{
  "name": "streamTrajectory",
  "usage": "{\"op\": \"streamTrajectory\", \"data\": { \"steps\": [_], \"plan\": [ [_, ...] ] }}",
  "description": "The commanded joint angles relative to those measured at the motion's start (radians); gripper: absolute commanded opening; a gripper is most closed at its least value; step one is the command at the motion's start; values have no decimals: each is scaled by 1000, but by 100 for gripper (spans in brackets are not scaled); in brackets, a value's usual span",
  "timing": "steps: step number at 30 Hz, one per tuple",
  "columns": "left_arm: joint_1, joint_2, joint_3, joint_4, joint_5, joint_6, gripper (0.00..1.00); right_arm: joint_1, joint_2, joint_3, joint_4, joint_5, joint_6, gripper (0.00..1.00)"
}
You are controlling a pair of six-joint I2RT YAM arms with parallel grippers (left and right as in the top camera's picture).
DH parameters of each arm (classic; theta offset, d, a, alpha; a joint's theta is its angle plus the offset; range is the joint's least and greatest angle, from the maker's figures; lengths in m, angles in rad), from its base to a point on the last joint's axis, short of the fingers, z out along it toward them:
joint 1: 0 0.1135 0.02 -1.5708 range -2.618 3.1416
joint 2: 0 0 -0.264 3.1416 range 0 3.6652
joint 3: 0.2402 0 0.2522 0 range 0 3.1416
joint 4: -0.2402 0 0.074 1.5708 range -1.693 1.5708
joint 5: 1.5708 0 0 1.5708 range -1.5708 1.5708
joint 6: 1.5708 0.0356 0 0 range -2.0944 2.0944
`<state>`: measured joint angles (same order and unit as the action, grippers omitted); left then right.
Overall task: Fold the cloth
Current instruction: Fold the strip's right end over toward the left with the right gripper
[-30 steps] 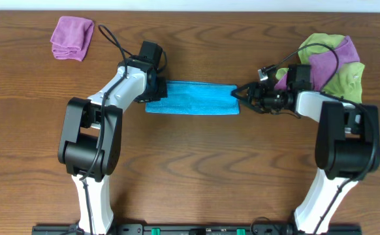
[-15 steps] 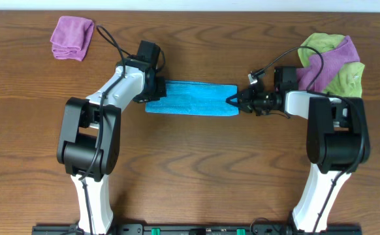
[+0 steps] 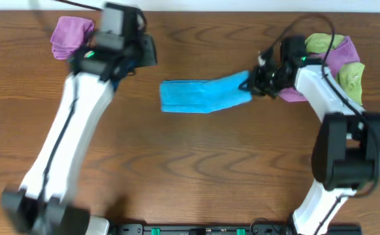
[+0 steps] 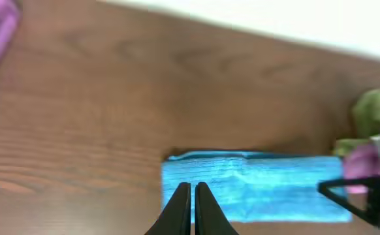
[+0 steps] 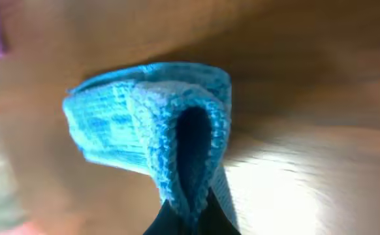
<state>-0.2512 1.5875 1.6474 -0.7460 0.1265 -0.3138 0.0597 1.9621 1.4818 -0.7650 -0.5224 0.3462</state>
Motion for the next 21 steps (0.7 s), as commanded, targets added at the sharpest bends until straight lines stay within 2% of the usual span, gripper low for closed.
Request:
{"op": "streamTrajectory", "data": {
  "steps": [1,4,8,15,21],
  "plan": [
    [4,-83,-6,-45,-14,-1,6,84,-59,92,-81,372,-64,1],
    [4,-199,-6,-52,-18,0,6,193,-58,128,-135,563,-75,1],
    [4,-322,-6,-66,-60,5,6,312,-22,128,-103,653,-74,1],
    [4,-400,-6,-171,-60,24,6,394,106,128,-35,676,-29,1],
    [4,-399,-6,-229,-59,46,6,435,120,128,53,642,-28,1]
  ]
}}
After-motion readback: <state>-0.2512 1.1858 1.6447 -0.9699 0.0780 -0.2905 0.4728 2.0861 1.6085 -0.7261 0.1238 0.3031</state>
